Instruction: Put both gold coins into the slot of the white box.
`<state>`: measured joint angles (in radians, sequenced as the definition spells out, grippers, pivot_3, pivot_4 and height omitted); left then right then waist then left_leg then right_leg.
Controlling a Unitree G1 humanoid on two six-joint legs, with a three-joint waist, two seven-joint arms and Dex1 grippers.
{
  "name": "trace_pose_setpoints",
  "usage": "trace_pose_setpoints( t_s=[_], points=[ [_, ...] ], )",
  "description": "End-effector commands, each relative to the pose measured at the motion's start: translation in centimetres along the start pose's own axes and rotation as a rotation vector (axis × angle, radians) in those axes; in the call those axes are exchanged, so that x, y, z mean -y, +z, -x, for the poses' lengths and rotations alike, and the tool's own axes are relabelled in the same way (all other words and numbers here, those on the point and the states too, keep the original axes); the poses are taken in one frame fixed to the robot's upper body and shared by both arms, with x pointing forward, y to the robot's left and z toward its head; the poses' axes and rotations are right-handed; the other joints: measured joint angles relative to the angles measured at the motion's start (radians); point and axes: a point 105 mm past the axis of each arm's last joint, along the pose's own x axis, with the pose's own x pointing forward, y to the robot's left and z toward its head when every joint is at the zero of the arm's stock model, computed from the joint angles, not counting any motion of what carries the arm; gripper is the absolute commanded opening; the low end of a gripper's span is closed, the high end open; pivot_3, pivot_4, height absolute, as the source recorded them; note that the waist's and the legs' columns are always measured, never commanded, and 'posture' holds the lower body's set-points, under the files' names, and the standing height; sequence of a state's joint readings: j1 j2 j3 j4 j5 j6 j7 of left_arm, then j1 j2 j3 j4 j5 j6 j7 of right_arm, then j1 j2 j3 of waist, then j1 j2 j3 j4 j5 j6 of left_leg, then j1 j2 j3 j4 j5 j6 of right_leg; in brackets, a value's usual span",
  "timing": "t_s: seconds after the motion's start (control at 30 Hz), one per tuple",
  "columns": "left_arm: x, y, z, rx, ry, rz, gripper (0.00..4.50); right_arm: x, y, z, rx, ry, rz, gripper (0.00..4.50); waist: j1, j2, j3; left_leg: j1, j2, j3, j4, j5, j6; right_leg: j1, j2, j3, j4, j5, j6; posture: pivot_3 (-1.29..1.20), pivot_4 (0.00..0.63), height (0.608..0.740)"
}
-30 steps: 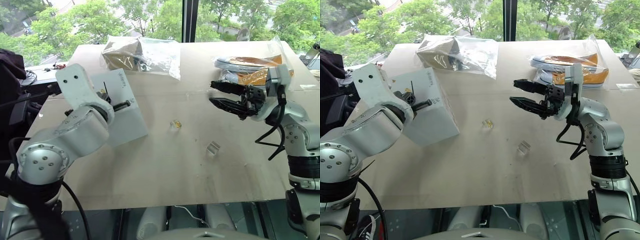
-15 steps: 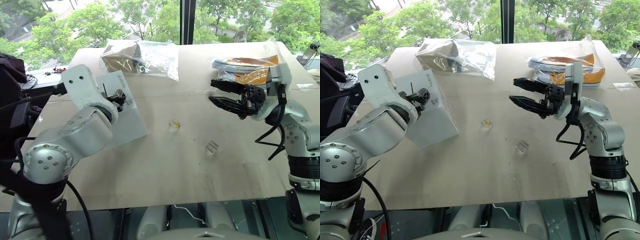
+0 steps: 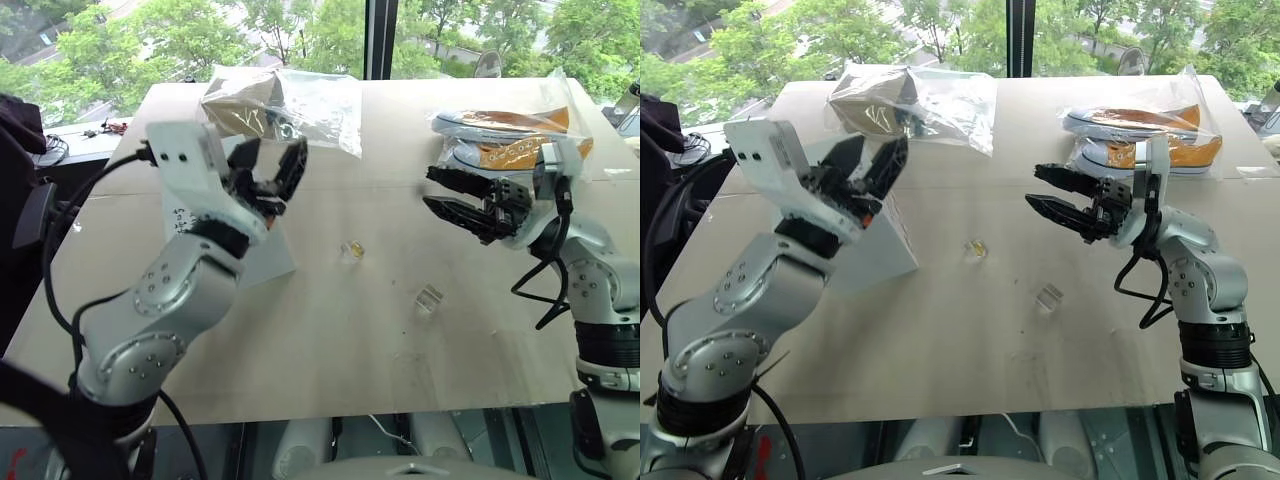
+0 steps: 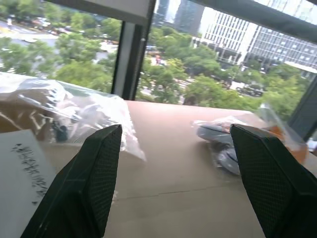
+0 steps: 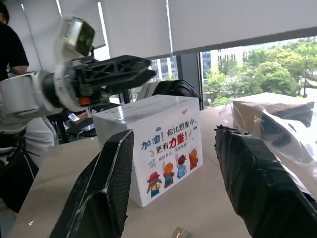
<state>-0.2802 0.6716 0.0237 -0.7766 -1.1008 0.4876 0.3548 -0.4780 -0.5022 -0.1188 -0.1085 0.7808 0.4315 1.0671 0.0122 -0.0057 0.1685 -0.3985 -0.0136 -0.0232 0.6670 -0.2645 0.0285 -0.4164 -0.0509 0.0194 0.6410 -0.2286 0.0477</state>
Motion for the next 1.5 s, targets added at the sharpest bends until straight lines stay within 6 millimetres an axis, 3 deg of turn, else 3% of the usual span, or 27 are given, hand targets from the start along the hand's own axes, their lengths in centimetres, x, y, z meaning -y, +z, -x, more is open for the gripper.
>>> trace_pose_setpoints(
  t_s=[0.03, 0.27, 0.53, 0.7, 0.83, 0.97, 1.13, 1.4, 1.5],
  points=[
    [1.8, 0.7, 1.3, 0.055, -0.138, 0.018, 3.53, -0.4, 0.5, 0.4, 0.016, -0.012, 0.021, 2.81, 0.0, 0.0, 0.0, 0.0, 0.0, -0.001, 0.0, 0.0, 0.0, 0.0, -0.001, -0.001, 0.0, 0.0, 0.0, 0.0, 0.15, 0.74],
    [2.6, -4.2, 4.0, -0.141, -0.231, 0.01, 3.53, -0.9, -1.2, 1.9, -0.029, -0.058, -0.024, 2.81, 0.0, 0.0, 0.0, 0.001, -0.001, -0.002, 0.0, -0.004, 0.006, 0.002, -0.002, -0.003, 0.001, 0.0, 0.0, 0.0, 0.15, 0.74],
    [1.0, -9.4, 7.7, -0.36, -0.171, -0.1, 3.53, -2.9, -5.2, 4.5, -0.186, -0.077, -0.065, 2.81, 0.0, 0.0, 0.0, 0.002, -0.001, -0.002, 0.0, -0.004, 0.007, 0.003, -0.001, -0.004, 0.001, 0.0, 0.0, 0.0, 0.15, 0.74],
    [-0.5, -10.8, 9.2, -0.41, -0.103, -0.132, 3.53, -2.9, -7.7, 5.4, -0.316, -0.126, 0.01, 2.81, -0.001, 0.0, 0.0, 0.002, -0.001, -0.002, 0.001, -0.004, 0.008, 0.003, -0.001, -0.004, 0.001, -0.001, -0.001, 0.0, 0.15, 0.74],
    [-0.7, -11.2, 10.2, -0.413, -0.143, -0.183, 3.53, -2.0, -8.7, 3.3, -0.337, -0.203, 0.09, 2.81, -0.008, 0.0, 0.0, 0.003, 0.0, -0.001, 0.001, -0.004, 0.007, 0.003, -0.001, -0.004, 0.001, -0.003, -0.004, 0.0, 0.15, 0.74],
    [-0.3, -10.4, 10.7, -0.395, -0.234, -0.106, 3.53, -2.1, -10.2, 0.2, -0.373, -0.222, 0.116, 2.81, -0.007, 0.0, 0.0, 0.003, 0.0, -0.002, 0.001, -0.004, 0.007, 0.003, -0.001, -0.004, 0.002, -0.002, -0.005, 0.0, 0.15, 0.74],
    [-1.3, -9.2, 11.0, -0.382, -0.296, -0.124, 3.53, -2.0, -12.5, -2.5, -0.415, -0.268, 0.057, 2.81, -0.006, 0.0, 0.0, 0.003, 0.0, -0.003, 0.001, -0.004, 0.007, 0.003, -0.002, -0.004, 0.002, -0.002, -0.004, 0.0, 0.15, 0.74],
    [-2.2, -7.7, 11.2, -0.375, -0.341, -0.156, 3.53, -1.1, -13.6, -5.9, -0.393, -0.352, -0.032, 2.81, -0.015, 0.0, 0.0, 0.003, 0.0, -0.003, 0.001, -0.004, 0.007, 0.003, -0.001, -0.006, 0.002, -0.002, -0.004, 0.0, 0.15, 0.74],
    [-2.3, -7.7, 11.3, -0.377, -0.346, -0.153, 3.6, -1.1, -13.8, -6.5, -0.39, -0.357, -0.043, 2.03, -0.019, 0.0, 0.0, 0.003, 0.0, -0.003, 0.001, -0.004, 0.007, 0.003, -0.001, -0.007, 0.002, -0.002, -0.003, 0.0, 0.15, 0.74]
  ],
)
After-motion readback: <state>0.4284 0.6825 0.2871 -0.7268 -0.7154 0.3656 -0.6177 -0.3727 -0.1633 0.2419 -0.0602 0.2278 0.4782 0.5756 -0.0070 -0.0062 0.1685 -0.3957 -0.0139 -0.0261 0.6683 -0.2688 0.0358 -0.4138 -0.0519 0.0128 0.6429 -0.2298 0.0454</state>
